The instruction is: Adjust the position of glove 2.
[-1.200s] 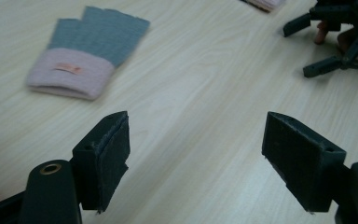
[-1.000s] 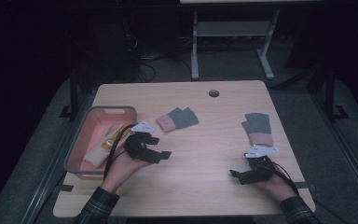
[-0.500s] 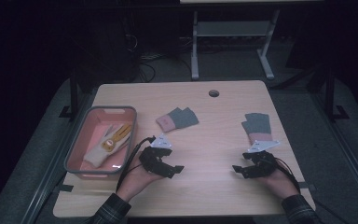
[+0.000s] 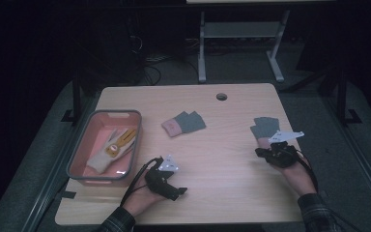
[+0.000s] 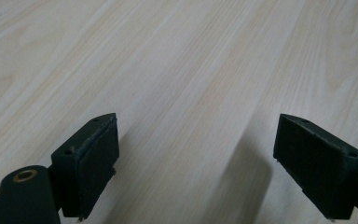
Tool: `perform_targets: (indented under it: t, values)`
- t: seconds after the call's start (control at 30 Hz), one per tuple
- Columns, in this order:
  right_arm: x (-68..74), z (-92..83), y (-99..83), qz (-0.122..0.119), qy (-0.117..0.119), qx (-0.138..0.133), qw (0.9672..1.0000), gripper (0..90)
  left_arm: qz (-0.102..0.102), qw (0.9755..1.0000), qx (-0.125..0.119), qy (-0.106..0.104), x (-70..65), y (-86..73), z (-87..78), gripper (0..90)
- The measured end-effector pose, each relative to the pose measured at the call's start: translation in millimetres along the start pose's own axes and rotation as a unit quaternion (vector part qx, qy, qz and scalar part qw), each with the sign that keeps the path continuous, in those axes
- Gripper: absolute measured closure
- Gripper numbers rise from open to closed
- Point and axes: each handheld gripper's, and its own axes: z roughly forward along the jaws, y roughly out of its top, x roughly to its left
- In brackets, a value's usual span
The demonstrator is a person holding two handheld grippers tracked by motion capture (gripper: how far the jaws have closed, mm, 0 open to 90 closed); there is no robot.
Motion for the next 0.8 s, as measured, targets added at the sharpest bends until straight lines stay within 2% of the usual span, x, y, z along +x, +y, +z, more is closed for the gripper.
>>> perform_targets:
  t: [0.17,0.23,0.33,0.53,0.73,0.8]
  values:
    - [-20.4,-3.3,0.2,0.022,-0.019,-0.018,0.9994,90.0,0.015,0.9997,-0.014,0.015,1.8,-9.1,-3.1,12.4]
    - [-27.4,-4.9,-0.2,0.025,-0.035,-0.016,0.9990,90.0,0.017,0.9993,-0.029,0.013,2.5,-13.5,-3.3,12.4]
    - [-37.3,-7.5,-0.1,0.034,-0.044,-0.022,0.9982,90.0,0.017,0.9988,-0.044,0.012,3.3,-17.2,-3.4,12.4]
    - [-53.4,-0.7,-3.1,0.048,-0.063,-0.011,0.9968,90.0,0.015,0.9988,-0.045,0.012,3.4,-17.7,-3.4,12.5]
    - [-59.0,5.6,-7.9,0.053,-0.070,0.006,0.9961,90.0,0.014,0.9988,-0.045,0.012,3.4,-17.7,-3.4,12.7]
    - [-61.3,9.3,-11.0,0.056,-0.064,0.015,0.9962,90.0,0.014,0.9988,-0.045,0.012,3.4,-17.7,-3.4,12.7]
